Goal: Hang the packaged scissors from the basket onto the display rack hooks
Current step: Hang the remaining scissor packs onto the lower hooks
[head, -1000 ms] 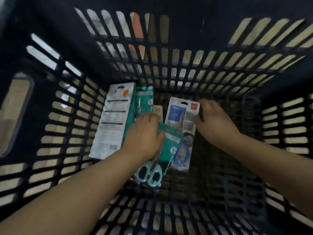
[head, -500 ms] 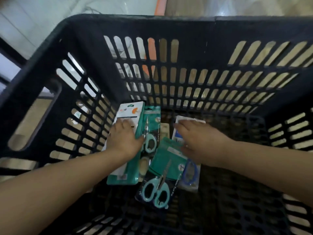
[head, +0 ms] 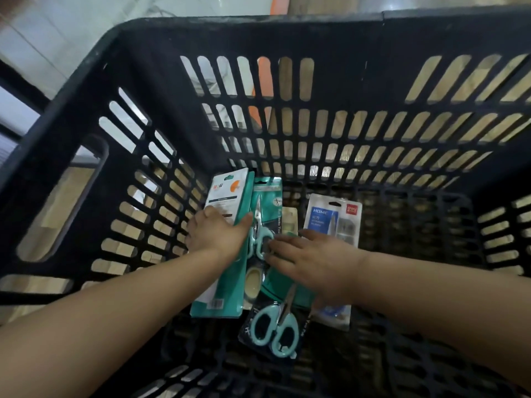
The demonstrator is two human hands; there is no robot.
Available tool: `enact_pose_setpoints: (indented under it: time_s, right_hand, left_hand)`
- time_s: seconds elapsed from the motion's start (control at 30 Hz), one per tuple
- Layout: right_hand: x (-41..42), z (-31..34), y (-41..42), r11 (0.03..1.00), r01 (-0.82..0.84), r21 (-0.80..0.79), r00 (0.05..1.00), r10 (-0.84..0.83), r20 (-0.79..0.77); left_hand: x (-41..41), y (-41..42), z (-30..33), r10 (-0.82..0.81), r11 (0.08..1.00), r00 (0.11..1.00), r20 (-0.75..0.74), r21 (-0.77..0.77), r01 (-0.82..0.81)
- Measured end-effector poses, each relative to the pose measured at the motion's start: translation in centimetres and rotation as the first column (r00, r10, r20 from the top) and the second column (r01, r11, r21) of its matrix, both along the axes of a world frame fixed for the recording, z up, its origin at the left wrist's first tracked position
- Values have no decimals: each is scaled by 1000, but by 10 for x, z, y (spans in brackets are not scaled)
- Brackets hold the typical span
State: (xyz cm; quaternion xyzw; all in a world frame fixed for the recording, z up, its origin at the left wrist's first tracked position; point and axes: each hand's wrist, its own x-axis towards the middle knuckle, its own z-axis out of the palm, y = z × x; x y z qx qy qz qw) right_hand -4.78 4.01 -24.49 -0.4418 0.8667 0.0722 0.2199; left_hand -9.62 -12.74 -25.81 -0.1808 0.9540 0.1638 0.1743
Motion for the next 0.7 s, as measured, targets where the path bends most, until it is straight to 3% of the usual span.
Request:
enact_pose_setpoints:
  time_s: [0.2,0.3,0.37,0.53,0.7]
  right_hand:
    - [2,-2,3,999,25,27,998,-24,-63]
    - [9,3,13,985,163,56,987,-163,-12]
    - [13,4,20,962,258,84,960,-265,85]
    - [21,11,34,848,505,160,759,-525,385]
    - [22,23,48,680,712,177,524,-681,511]
  left_hand:
    - [-1,-8,0,36,986,998,-48,165,-28]
    - [-2,-11,12,67,945,997,-33,324,-53]
    - [-7,-12,22,49,937,999,11,346,-50]
    - [-21,-10,56,9,920,995,100,388,-47]
    - [-22,-15,87,-3,840,970,244,526,-130]
